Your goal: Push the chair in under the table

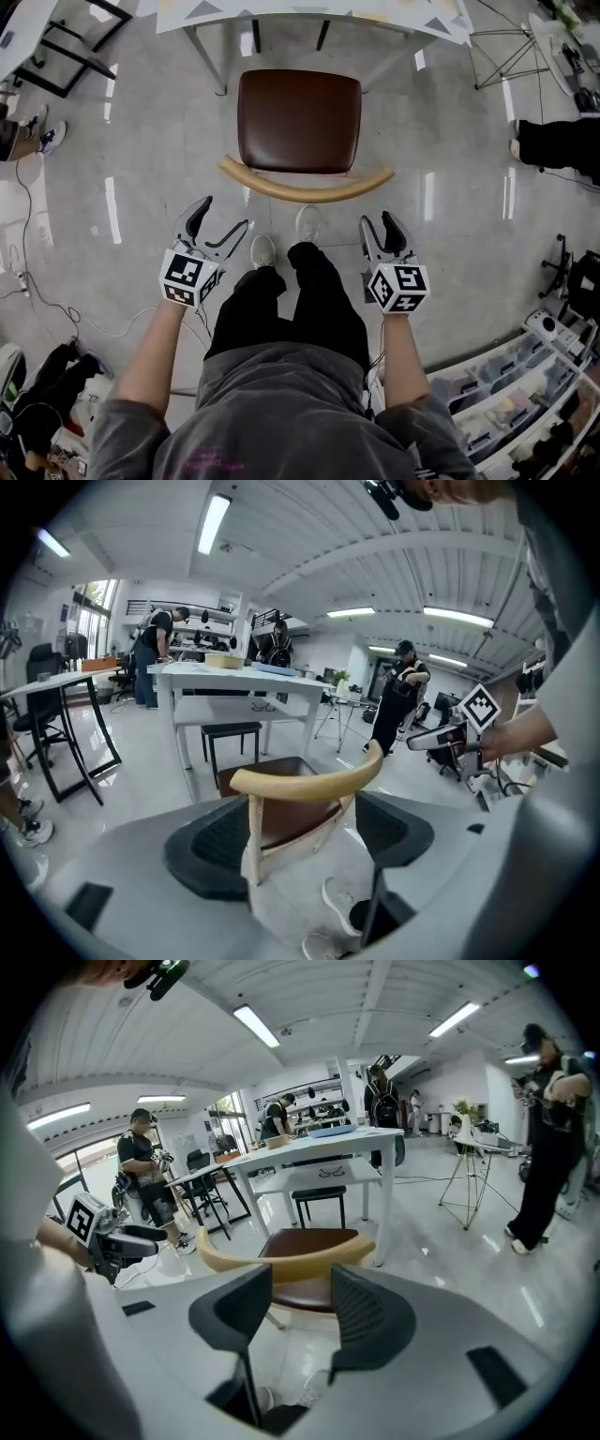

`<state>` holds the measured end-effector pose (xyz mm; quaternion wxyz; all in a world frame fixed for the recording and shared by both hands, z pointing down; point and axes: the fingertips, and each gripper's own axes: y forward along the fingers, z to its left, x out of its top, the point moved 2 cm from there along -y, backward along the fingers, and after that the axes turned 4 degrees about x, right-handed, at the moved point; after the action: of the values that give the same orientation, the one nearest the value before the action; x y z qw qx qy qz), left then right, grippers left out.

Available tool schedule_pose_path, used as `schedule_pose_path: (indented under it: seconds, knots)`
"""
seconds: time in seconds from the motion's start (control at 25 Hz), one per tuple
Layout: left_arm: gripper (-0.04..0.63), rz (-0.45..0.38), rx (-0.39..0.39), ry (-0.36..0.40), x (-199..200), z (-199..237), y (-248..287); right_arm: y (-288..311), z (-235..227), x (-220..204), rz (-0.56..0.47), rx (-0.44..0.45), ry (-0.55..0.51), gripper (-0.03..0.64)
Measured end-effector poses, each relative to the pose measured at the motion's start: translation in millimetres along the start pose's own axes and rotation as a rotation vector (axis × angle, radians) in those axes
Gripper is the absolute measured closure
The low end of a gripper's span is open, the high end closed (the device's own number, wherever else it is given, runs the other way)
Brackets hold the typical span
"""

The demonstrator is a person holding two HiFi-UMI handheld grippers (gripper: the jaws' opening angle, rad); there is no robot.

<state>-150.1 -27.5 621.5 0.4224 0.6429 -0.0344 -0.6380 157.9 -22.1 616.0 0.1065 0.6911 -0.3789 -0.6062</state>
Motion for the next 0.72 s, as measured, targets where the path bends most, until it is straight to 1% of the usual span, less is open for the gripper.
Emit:
schedule_pose_path:
  seconds: [0.16, 0.28, 0.32, 0.52, 0.64, 0.72]
  knots:
    - [0.259, 0.016, 0.048, 0.060, -30.3, 15.9, 25.6, 20.7, -14.4, -23.0, 0.001, -0.012, -0.030, 0.439]
    - [0.321, 0.001, 0.077, 0.093, -41.6, 28.8, 43.5, 37.7, -24.2, -34.3, -0.013, -0.020, -0.047, 0.439]
    - [0.331, -0.003, 0.081, 0.101, -45.1, 32.6, 49.3, 43.0, -27.9, -37.1, -0.020, -0.026, -0.049, 0.439]
    - [0.339, -0.022, 0.062, 0.114, -59.7, 45.8, 77.4, 68.9, -45.8, -52.5, -0.045, -0.069, -0.083, 0.439]
    - [0.385, -0.045, 0.064, 0.120, -66.3, 53.8, 94.1, 84.4, -58.2, -62.5, -0.058, -0.094, -0.078, 0.437]
    - [0.382, -0.064, 0.064, 0.130, -69.1, 57.3, 104.1, 94.2, -64.2, -65.8, -0.069, -0.115, -0.087, 0.439]
